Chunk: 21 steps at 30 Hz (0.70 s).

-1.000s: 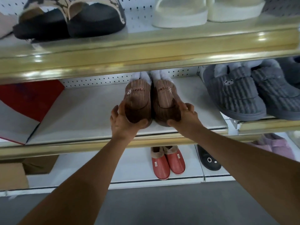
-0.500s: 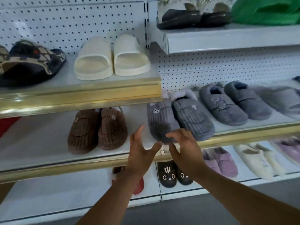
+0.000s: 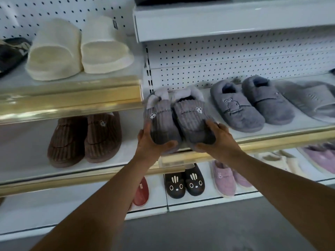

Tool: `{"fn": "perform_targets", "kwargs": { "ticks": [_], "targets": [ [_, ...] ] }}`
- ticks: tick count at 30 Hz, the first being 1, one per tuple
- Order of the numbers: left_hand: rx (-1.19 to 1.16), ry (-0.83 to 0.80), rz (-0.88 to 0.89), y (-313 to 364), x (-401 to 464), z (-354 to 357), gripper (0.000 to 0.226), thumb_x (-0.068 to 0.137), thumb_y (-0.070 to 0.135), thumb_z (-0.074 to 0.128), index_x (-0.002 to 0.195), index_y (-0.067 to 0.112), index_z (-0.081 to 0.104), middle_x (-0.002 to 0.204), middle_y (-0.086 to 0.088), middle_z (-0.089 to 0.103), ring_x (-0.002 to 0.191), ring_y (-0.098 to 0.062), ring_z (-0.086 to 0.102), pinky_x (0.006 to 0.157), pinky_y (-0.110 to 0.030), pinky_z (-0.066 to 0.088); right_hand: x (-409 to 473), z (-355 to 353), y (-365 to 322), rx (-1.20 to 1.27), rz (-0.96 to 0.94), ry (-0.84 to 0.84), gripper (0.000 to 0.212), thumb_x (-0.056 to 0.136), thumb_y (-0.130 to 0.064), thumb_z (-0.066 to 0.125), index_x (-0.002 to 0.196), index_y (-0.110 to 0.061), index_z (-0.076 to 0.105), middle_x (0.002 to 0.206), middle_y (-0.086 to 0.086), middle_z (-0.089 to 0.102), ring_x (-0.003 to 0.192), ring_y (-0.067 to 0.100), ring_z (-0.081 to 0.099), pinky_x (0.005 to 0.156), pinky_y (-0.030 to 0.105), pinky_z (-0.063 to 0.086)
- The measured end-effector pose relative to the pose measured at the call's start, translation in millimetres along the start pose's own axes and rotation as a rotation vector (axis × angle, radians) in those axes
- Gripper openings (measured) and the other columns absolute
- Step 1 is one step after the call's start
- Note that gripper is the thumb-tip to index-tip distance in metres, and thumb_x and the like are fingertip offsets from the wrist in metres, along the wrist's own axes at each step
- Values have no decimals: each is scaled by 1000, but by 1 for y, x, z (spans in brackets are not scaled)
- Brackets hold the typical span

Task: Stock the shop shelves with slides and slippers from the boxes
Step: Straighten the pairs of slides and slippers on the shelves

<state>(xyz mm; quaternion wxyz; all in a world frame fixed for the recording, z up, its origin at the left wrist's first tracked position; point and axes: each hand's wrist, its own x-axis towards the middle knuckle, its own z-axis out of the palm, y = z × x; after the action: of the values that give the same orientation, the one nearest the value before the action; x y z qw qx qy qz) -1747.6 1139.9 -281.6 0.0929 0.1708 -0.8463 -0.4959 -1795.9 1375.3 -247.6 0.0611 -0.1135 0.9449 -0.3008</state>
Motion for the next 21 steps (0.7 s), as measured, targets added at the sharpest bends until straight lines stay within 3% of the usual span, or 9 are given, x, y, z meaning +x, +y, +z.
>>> {"fn": "perform_targets", "kwargs": {
  "ticks": [6, 15, 21],
  "targets": [
    [54, -16, -63, 15, 7, 6, 121, 55, 38, 93, 153, 31, 22, 147, -7, 27, 131, -21, 38, 114, -32, 33, 23, 10, -4, -9, -8, 48, 94, 68, -53, 74, 148, -33, 29, 141, 9, 37, 124, 37, 44, 104, 41, 40],
    [70, -65, -40, 16, 34, 2, 119, 54, 37, 94, 151, 30, 26, 143, -4, 28, 123, -17, 41, 112, -32, 36, 40, 12, -10, 29, 20, 55, 93, 66, -54, 73, 146, -31, 31, 136, 8, 38, 118, 35, 49, 103, 42, 42],
    [64, -70, -40, 15, 37, 2, 120, 54, 36, 94, 153, 31, 24, 144, -7, 28, 128, -22, 40, 112, -32, 36, 40, 12, -10, 29, 26, 51, 92, 69, -52, 73, 147, -32, 29, 140, 8, 34, 121, 36, 46, 105, 41, 40]
  ]
}}
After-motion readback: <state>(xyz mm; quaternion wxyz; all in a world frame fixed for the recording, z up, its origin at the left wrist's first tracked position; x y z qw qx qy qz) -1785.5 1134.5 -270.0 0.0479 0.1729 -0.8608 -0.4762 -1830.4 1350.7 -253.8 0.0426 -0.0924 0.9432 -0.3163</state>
